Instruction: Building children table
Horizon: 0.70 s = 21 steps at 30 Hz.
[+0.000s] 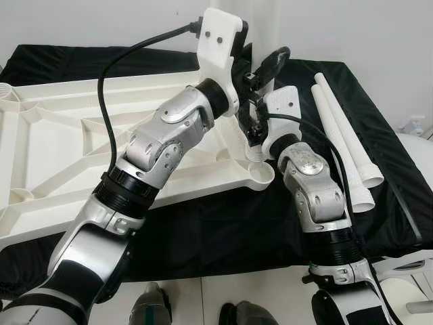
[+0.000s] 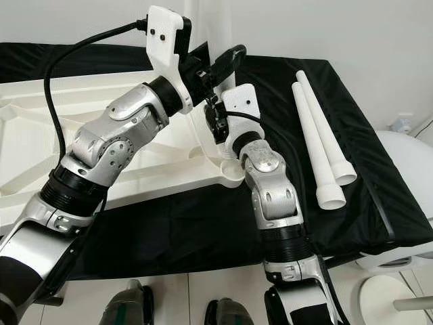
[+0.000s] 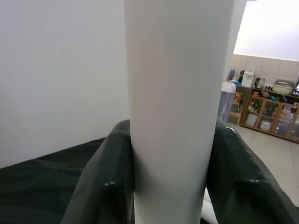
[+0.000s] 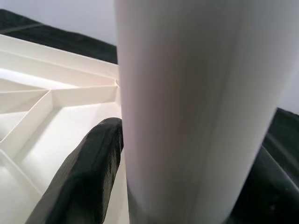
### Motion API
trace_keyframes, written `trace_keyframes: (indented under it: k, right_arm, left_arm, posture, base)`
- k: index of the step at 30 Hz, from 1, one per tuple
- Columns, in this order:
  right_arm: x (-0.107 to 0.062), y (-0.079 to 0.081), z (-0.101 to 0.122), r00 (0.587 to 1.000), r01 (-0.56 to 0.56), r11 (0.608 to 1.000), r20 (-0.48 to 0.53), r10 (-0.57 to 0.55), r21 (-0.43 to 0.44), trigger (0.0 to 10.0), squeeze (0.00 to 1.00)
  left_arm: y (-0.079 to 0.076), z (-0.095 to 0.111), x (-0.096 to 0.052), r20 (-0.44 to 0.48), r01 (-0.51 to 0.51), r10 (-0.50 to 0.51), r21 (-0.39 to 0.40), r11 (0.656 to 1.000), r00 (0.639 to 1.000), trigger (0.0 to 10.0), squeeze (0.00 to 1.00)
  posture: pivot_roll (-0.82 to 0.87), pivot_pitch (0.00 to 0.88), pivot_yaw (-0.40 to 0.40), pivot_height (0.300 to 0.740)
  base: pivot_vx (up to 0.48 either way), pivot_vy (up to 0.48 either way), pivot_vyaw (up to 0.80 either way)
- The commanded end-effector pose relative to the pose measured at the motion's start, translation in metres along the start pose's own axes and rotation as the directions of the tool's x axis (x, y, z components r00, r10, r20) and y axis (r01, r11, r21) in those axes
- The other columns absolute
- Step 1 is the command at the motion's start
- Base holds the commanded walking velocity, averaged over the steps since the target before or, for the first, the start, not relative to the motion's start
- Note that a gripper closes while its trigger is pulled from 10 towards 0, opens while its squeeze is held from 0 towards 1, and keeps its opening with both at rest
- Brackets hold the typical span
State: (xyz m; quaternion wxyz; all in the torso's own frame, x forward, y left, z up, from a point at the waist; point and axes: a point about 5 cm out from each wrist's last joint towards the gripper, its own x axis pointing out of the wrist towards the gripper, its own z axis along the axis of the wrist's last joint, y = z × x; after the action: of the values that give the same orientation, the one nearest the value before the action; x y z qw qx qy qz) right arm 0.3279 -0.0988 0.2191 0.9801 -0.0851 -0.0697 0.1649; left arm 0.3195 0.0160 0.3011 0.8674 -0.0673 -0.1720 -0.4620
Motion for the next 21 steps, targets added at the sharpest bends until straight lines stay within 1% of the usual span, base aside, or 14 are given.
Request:
trace_keyframes:
  k: [1, 6, 7, 8, 9, 10, 11, 12, 13, 21]
  right_arm:
    - [-0.002, -0.002, -0.002, 1.0, 0.005, 1.0, -0.014, -0.005, 0.0, 10.0, 0.0]
    - [-0.003, -0.001, -0.002, 1.0, 0.003, 1.0, -0.018, -0.003, 0.002, 10.0, 0.0]
    - [-0.003, -0.001, -0.001, 1.0, 0.001, 1.0, -0.017, -0.001, -0.002, 9.7, 0.0]
    - [-0.003, -0.001, -0.001, 1.0, 0.001, 1.0, -0.017, -0.001, -0.002, 9.7, 0.0]
    - [-0.003, -0.001, 0.0, 1.0, 0.0, 1.0, -0.015, 0.0, -0.003, 8.8, 0.0]
    - [-0.003, -0.001, 0.0, 1.0, 0.0, 1.0, -0.015, 0.0, -0.003, 8.8, 0.0]
    - [-0.003, -0.001, 0.0, 1.0, 0.002, 1.0, -0.015, -0.002, -0.001, 4.4, 0.0]
    - [-0.003, -0.001, 0.0, 1.0, 0.002, 1.0, -0.015, -0.002, -0.001, 4.4, 0.0]
    - [-0.003, -0.001, 0.002, 1.0, -0.003, 1.0, -0.01, 0.003, 0.002, 0.0, 0.0]
    - [-0.004, -0.001, 0.01, 1.0, -0.002, 1.0, 0.014, 0.002, -0.012, 0.0, 0.0]
  left_arm:
    - [-0.017, 0.012, 0.002, 0.032, 0.262, -0.264, 0.052, 0.964, 0.964, 10.0, 0.0]
    - [-0.017, 0.012, 0.002, 0.034, 0.264, -0.266, 0.051, 0.963, 0.963, 10.0, 0.0]
    - [-0.018, 0.012, 0.002, 0.034, 0.266, -0.268, 0.052, 0.963, 0.963, 10.0, 0.0]
    - [-0.018, 0.012, 0.002, 0.034, 0.266, -0.268, 0.052, 0.963, 0.963, 10.0, 0.0]
    - [-0.018, 0.012, 0.003, 0.034, 0.267, -0.269, 0.051, 0.962, 0.962, 10.0, 0.0]
    - [-0.018, 0.012, 0.003, 0.034, 0.267, -0.269, 0.051, 0.962, 0.962, 10.0, 0.0]
    - [-0.018, 0.012, 0.003, 0.035, 0.269, -0.271, 0.051, 0.962, 0.962, 10.0, 0.0]
    - [-0.018, 0.012, 0.003, 0.035, 0.269, -0.271, 0.051, 0.962, 0.962, 10.0, 0.0]
    - [-0.018, 0.012, 0.003, 0.035, 0.27, -0.272, 0.051, 0.962, 0.962, 10.0, 0.0]
    - [-0.019, 0.011, 0.002, 0.034, 0.272, -0.274, 0.052, 0.961, 0.961, 10.0, 0.0]
  posture:
    - [0.05, 0.077, -0.07, 0.74]
    - [0.05, 0.076, -0.069, 0.74]
    - [0.05, 0.076, -0.069, 0.74]
    - [0.05, 0.076, -0.069, 0.74]
    - [0.05, 0.076, -0.069, 0.74]
    - [0.05, 0.076, -0.069, 0.74]
    - [0.05, 0.077, -0.069, 0.74]
    - [0.05, 0.077, -0.069, 0.74]
    - [0.05, 0.076, -0.069, 0.74]
    - [0.05, 0.072, -0.068, 0.74]
  base:
    - [0.0, 0.0, 0.0]
    - [0.0, 0.0, 0.0]
    - [0.0, 0.0, 0.0]
    - [0.0, 0.0, 0.0]
    - [0.0, 0.0, 0.0]
    - [0.0, 0.0, 0.0]
    - [0.0, 0.0, 0.0]
    - [0.0, 0.0, 0.0]
    - [0.0, 0.0, 0.0]
    - [0.0, 0.0, 0.0]
